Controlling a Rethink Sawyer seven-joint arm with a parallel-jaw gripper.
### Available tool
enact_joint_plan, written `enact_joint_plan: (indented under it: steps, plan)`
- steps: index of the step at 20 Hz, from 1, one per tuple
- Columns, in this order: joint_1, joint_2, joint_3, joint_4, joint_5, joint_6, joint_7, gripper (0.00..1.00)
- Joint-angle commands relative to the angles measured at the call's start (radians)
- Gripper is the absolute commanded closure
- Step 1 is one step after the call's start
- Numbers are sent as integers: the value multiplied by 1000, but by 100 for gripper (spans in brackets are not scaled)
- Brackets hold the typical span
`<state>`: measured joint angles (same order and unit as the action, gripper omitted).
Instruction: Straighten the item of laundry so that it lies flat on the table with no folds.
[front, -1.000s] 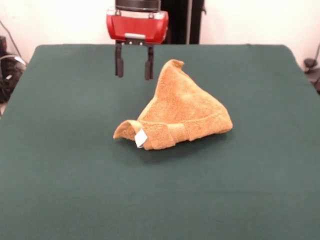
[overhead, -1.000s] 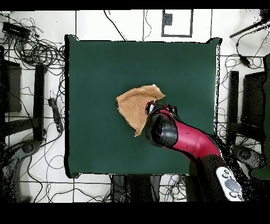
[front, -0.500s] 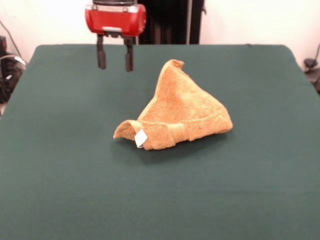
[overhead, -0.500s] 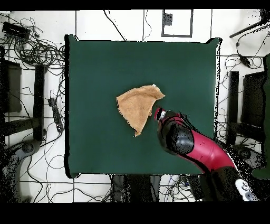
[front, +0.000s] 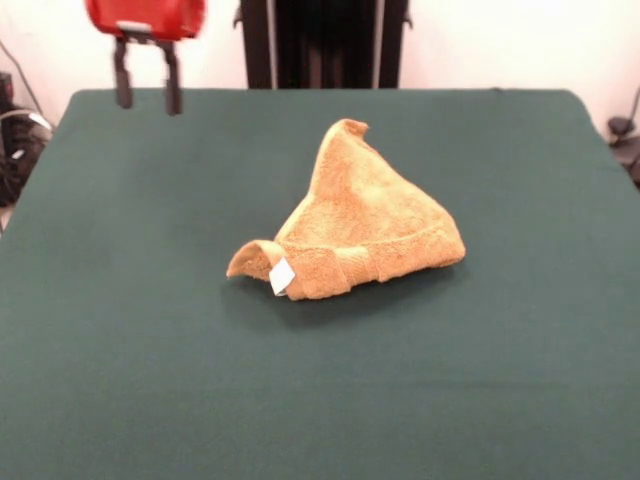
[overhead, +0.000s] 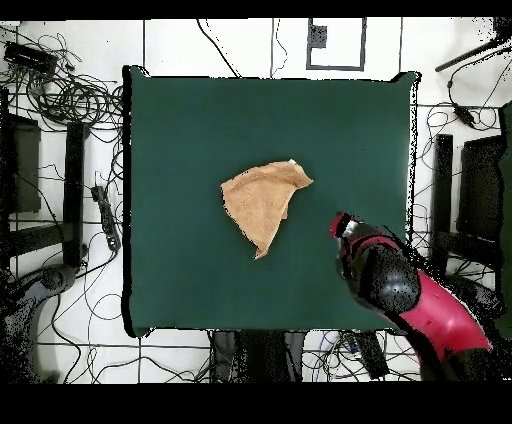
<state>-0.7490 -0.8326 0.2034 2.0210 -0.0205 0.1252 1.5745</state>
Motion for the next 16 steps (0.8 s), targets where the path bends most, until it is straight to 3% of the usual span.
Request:
enact_joint_plan:
  steps: [1,9,16]
  plan:
    - [-88,-46,115,57,-6,197,22,0]
    - [-223,-65,127,-103,-57,396,-132,0]
    - [-274,-6,114,-322,-206,525,-227,0]
